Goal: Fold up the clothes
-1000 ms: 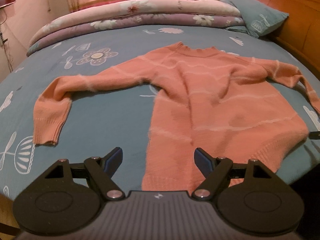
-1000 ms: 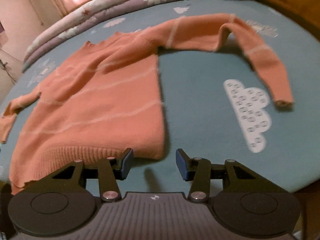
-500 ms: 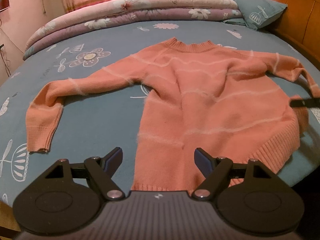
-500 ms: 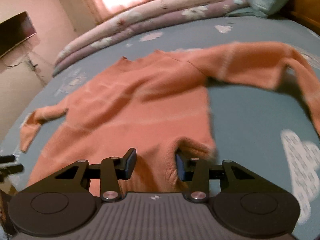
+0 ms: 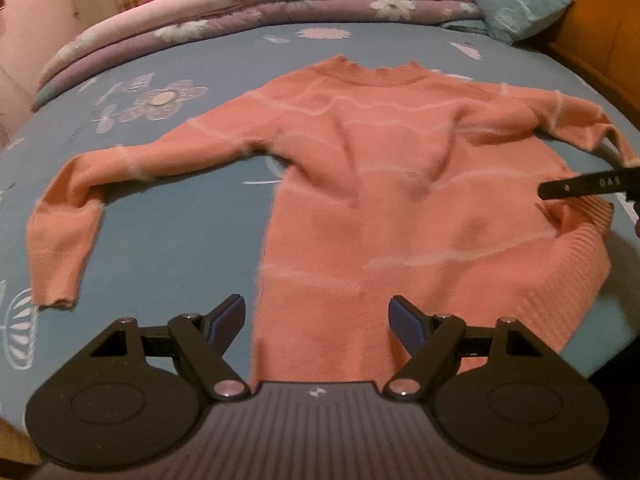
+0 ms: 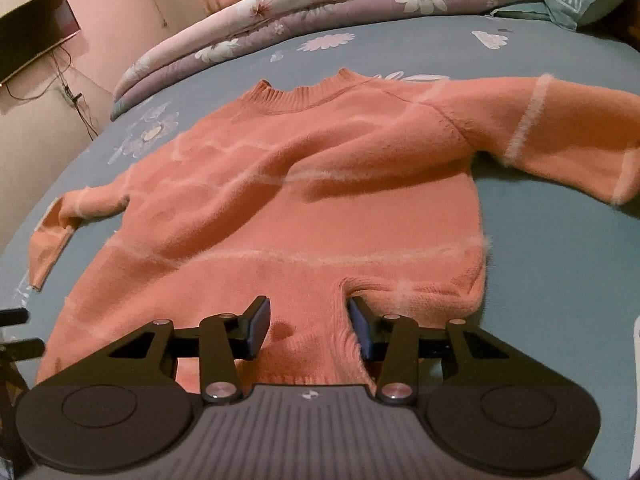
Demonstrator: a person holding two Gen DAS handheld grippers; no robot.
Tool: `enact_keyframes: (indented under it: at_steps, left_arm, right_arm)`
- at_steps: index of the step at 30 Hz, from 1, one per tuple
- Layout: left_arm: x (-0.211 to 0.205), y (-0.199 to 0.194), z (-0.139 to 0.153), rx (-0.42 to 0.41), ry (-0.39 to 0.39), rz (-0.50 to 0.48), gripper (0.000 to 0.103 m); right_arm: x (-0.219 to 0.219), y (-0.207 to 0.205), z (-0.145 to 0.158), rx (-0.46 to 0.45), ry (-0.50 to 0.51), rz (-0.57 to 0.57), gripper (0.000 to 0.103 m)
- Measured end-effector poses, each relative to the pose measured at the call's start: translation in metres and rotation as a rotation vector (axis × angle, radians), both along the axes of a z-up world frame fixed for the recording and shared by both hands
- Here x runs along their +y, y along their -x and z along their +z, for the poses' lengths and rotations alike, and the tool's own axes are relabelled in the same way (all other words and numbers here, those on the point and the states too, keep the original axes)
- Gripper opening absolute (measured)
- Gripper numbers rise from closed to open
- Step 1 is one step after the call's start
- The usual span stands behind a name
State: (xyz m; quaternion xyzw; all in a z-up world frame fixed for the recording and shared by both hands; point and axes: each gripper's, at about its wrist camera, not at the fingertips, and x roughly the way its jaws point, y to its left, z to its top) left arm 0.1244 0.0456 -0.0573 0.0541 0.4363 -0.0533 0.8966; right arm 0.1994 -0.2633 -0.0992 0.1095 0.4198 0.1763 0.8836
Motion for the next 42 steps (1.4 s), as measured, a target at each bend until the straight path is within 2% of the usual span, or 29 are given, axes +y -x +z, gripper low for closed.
enact_keyframes:
  at_steps: [3,5,10,14,17,20,23,27,31,34,40,42]
  left_arm:
    - [-0.020,0.000,0.003,-0.006,0.024,-0.077,0.079]
    - [-0.039,0.002,0.007,-0.018,0.058,-0.164,0.079]
    - [-0.108,0.007,0.010,-0.057,0.102,-0.486,0.079]
    - [-0.161,-0.007,-0.012,-0.014,0.041,-0.620,0.079]
    - [-0.183,-0.023,-0.024,-0.035,-0.050,-0.616,0.079]
    - [-0.178,-0.047,-0.026,-0.026,-0.046,-0.546,0.081]
    - [-0.165,-0.065,-0.025,-0.016,-0.013,-0.489,0.081]
    - [-0.151,-0.079,-0.021,-0.006,0.039,-0.425,0.081]
    - [-0.142,-0.085,-0.025,0.017,0.073,-0.387,0.081]
    - [-0.135,-0.088,-0.024,0.013,0.086,-0.377,0.081]
    - [-0.128,-0.090,-0.027,0.026,0.114,-0.385,0.081]
    - [-0.126,-0.092,-0.029,0.039,0.130,-0.382,0.082]
  right_arm:
    - [-0.007,0.004,0.009,-0.007,-0.034,-0.010,0.049]
    - [-0.011,0.004,0.010,0.008,-0.032,-0.019,0.050]
    - [-0.012,-0.005,-0.003,0.058,-0.030,-0.026,0.050]
    - [-0.019,-0.003,0.001,0.059,-0.071,-0.043,0.049]
    - [-0.029,0.008,0.011,0.034,-0.085,-0.058,0.050]
    - [-0.045,0.025,0.022,-0.005,-0.101,-0.095,0.055]
    - [-0.063,0.042,0.025,-0.026,-0.144,-0.138,0.055]
    - [-0.073,0.055,0.011,0.003,-0.171,-0.163,0.055]
    - [-0.063,0.055,-0.009,0.053,-0.194,-0.131,0.055]
    - [-0.051,0.051,-0.018,0.053,-0.184,-0.099,0.058]
    - [-0.035,0.043,-0.015,-0.068,-0.067,-0.064,0.064]
    - [-0.038,0.042,-0.014,-0.088,-0.121,-0.005,0.064]
